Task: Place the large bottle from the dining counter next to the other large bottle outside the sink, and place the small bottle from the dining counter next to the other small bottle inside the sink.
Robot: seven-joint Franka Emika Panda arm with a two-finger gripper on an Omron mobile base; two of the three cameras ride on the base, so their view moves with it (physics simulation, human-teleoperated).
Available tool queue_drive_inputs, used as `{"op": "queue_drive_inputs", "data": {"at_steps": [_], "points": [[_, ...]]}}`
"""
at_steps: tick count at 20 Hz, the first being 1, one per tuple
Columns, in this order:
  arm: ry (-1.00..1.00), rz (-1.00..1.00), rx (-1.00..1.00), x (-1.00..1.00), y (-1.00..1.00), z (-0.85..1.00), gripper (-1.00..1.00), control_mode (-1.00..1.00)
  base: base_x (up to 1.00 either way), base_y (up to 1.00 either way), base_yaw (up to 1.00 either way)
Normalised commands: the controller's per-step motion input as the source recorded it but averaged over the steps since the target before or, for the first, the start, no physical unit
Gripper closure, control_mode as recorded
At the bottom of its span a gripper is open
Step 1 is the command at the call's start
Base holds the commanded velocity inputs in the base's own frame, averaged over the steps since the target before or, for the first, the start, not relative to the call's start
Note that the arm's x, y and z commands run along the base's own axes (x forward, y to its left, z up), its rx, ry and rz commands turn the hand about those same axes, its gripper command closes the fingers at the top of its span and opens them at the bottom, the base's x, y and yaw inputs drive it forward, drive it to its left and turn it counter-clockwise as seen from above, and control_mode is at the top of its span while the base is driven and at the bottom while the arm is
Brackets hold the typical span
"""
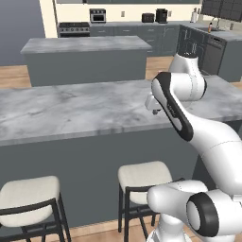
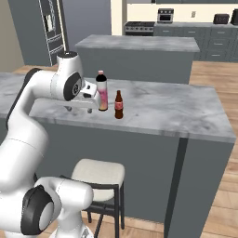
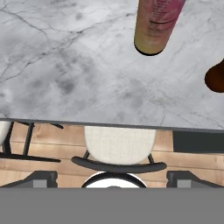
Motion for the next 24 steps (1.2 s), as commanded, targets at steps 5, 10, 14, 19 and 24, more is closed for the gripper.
{"op": "queue_drive_inputs", "data": {"at_steps": [5,10,14,19,24], "points": [[0.0,0.0,0.0,0.0,0.0,0.0,-1.0,1.0,1.0,-0.18,0.02],[0.0,0.0,0.0,0.0,0.0,0.0,-1.0,1.0,0.35,-0.06,0.0],[0.0,0.0,0.0,0.0,0.0,0.0,-1.0,1.0,0.0,0.0,0.0],[0.0,0.0,0.0,0.0,0.0,0.0,-1.0,1.0,0.0,0.0,0.0],[0.0,0.0,0.0,0.01,0.01,0.04,-1.0,-1.0,0.0,0.0,0.0]]}}
